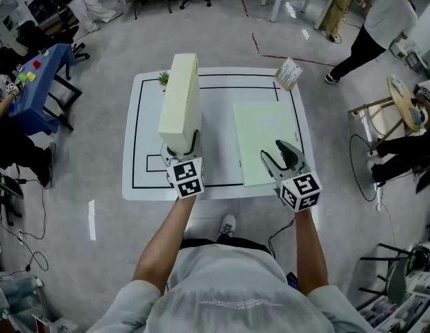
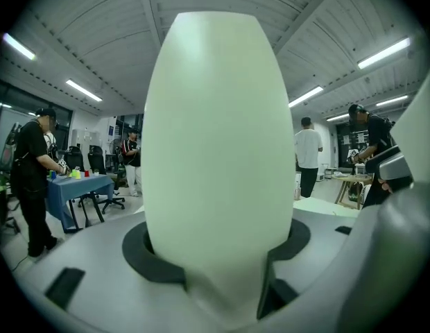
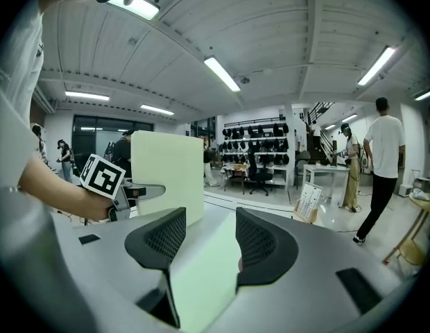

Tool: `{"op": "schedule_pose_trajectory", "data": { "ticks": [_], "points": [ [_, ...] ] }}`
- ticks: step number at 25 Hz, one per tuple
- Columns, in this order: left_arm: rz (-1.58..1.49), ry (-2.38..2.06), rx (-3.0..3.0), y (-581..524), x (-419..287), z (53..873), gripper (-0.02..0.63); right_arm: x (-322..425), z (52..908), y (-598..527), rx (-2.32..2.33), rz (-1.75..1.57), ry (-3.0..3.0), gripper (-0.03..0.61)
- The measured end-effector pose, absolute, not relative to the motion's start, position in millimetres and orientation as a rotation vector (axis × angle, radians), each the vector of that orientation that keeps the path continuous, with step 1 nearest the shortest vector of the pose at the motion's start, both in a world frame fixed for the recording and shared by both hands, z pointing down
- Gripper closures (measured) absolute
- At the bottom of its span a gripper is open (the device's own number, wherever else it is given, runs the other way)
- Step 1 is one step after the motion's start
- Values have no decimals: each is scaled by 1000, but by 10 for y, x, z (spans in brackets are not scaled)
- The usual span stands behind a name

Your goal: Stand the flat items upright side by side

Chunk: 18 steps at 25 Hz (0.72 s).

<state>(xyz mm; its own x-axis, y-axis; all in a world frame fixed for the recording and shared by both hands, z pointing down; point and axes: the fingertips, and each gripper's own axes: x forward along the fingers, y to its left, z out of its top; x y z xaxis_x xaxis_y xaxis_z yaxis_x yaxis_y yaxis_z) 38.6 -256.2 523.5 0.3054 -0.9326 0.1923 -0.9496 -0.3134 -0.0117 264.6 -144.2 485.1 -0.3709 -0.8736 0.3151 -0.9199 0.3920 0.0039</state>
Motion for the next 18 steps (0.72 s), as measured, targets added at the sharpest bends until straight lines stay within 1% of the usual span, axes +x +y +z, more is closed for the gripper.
{"op": "schedule_pose_trajectory", "data": {
  "ticks": [7, 18],
  "points": [
    [288, -1781, 2415, -2605, 577, 5279, 304, 2867, 4901, -1329, 1611, 264, -2371, 330],
    [264, -1690, 2357, -2569, 629, 5359, 259, 3135, 4995, -1319, 1637, 298, -2376, 330]
  ]
}}
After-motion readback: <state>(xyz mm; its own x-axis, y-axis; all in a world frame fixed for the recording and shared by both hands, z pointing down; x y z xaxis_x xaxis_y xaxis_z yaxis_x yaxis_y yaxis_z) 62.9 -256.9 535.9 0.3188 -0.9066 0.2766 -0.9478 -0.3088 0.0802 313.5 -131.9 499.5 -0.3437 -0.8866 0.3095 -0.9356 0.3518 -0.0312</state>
